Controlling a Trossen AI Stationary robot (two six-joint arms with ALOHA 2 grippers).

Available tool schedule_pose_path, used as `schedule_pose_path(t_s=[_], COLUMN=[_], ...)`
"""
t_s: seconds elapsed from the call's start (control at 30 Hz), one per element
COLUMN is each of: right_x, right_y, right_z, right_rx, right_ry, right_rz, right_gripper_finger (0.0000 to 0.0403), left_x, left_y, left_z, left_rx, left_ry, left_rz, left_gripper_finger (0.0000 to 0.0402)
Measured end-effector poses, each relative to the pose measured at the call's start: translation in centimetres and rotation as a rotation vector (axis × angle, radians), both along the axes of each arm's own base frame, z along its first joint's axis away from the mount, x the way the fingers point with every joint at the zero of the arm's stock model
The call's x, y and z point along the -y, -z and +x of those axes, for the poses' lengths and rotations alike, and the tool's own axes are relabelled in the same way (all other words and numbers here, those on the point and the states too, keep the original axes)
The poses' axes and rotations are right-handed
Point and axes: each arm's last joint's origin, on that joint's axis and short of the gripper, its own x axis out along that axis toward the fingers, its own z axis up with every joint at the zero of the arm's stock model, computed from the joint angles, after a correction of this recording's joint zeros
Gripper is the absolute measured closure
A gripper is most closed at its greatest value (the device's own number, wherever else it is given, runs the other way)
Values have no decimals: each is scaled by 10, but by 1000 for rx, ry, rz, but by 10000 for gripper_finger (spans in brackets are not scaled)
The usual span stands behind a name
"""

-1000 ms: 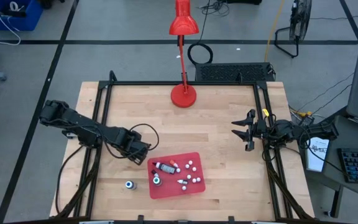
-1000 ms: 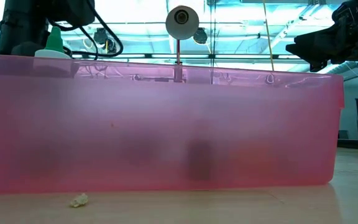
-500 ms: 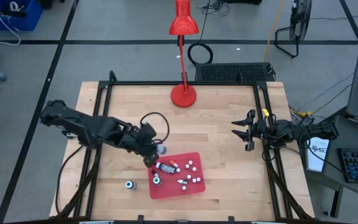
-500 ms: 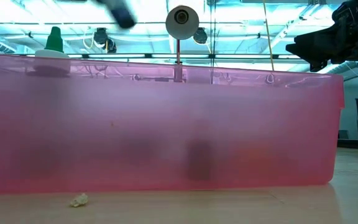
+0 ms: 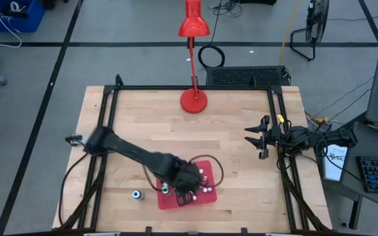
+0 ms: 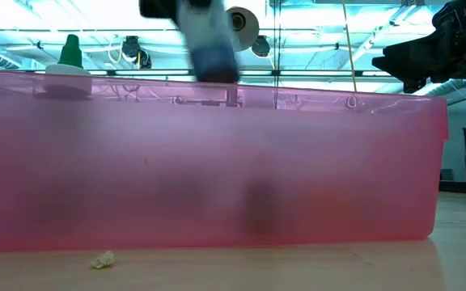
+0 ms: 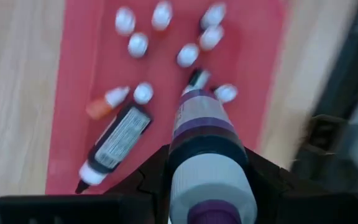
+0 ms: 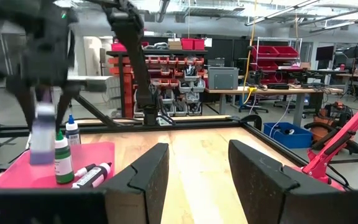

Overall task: Pick & Place food coloring
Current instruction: Put the big violet food coloring bottle into the pink container

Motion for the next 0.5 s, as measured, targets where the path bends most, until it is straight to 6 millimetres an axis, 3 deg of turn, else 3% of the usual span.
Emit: schedule_pose_path(t_s=[0.27,0.5], right_x=[0,0], right_y=[0,0], right_z=[0,0], right_rx=[0,0], right_ry=[0,0], right_rz=[0,0], right_gripper_finger=[248,248], left_x=[10,20], left_y=[46,64], left_z=[19,20], left_rx=[-178,-217], left_ry=[-48,-84], left_rz=[65,64], left_gripper_finger=[262,262])
